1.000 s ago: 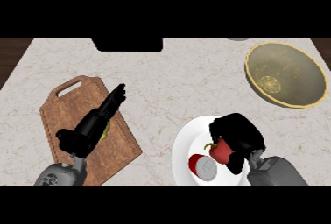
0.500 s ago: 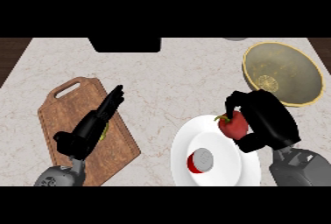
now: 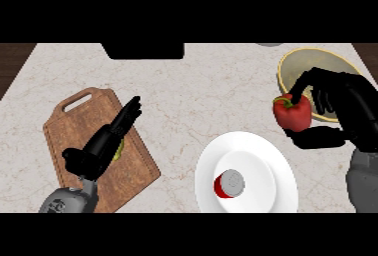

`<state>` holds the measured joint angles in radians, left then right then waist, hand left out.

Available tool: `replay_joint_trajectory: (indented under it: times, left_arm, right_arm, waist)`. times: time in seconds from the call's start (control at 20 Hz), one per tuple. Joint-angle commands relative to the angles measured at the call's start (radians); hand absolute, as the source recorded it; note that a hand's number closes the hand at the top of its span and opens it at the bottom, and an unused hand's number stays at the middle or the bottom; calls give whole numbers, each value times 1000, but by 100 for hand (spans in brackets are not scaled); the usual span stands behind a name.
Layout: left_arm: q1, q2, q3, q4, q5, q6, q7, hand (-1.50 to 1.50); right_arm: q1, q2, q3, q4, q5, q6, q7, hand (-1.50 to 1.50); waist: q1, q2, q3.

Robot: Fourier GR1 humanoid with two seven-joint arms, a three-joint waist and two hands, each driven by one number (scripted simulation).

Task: Pick the bell pepper from the plate and place it in the bowl

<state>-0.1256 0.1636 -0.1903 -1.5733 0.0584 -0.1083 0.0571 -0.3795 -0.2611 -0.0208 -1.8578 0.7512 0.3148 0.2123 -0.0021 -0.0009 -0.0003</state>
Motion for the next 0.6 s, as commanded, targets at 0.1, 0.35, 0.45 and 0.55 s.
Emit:
replay_joint_trajectory:
  times: [0.1, 0.35, 0.45, 0.55]
  left_arm:
    - [8, -7, 13, 35, -8, -30, -43, 0]
    - [-7, -26, -5, -17, -30, 0, 15, 0]
    - [-18, -27, -9, -28, -26, -13, 48, 0]
    - [57, -15, -22, -108, -22, -25, 49, 0]
  right_arm:
    - [-132, -86, -110, 230, 31, -45, -62, 150]
    - [-149, -140, -140, 442, 172, -277, -199, 150]
    - [-204, -135, -156, 556, 175, -355, -259, 150]
    - [-243, -146, -179, 652, 183, -404, -284, 150]
  waist:
    - [8, 3, 0]
    - [17, 6, 1]
    - [19, 7, 1]
    - [23, 5, 1]
